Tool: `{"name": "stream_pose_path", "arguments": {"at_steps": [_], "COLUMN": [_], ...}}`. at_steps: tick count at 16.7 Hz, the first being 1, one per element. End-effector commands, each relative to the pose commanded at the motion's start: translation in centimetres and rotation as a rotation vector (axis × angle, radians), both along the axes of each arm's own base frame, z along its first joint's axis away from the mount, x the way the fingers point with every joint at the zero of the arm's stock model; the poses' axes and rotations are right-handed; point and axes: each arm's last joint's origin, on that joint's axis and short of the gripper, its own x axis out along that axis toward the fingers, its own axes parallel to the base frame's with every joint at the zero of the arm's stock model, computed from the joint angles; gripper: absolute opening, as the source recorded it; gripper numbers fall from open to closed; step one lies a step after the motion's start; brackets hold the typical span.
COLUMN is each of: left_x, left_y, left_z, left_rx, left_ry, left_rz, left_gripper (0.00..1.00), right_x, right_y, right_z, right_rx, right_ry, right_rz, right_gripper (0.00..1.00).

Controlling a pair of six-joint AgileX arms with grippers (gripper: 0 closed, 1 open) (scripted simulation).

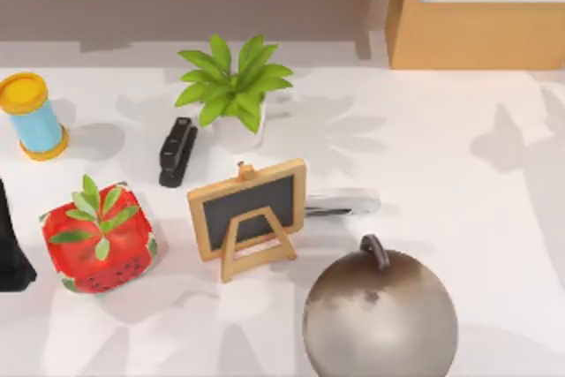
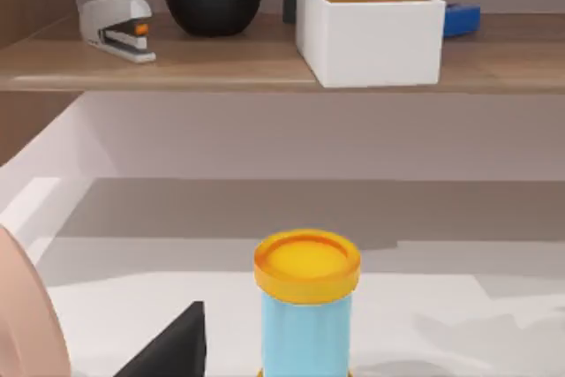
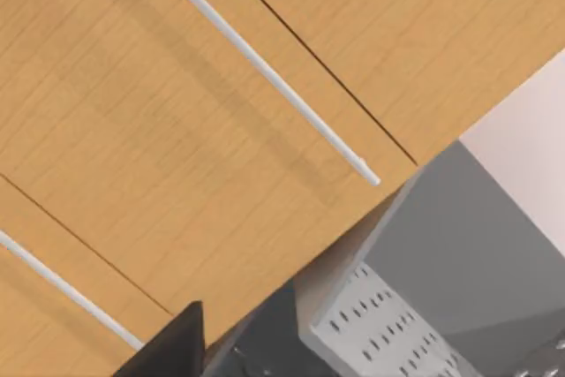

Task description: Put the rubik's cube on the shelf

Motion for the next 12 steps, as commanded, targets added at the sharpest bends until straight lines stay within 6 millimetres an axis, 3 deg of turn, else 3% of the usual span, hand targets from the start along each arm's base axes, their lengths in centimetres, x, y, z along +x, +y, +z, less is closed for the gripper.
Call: {"name": "stream_pose_path", "arguments": {"at_steps": [3, 7, 12], "left_x": [0.0, 0.0, 0.0], "left_y": [0.0, 0.0, 0.0], "left_z": [0.0, 0.0, 0.0], "left_rx": [0.0, 0.0, 0.0], "left_ry": [0.0, 0.0, 0.0], "left_rz": [0.0, 0.0, 0.0], "left_gripper": [1.0, 1.0, 1.0], "right_x": [5.2, 11.1, 15.5], "right_y": [1.2, 2.9, 4.4], "right_z": [-1.5, -5.9, -12.5], "right_rx": [-0.199, -0.44, -0.668], "right_ry": [0.009, 0.019, 0.034], "right_rz": [-0.005, -0.012, -0.02], "right_gripper": [1.0, 1.0, 1.0]}}
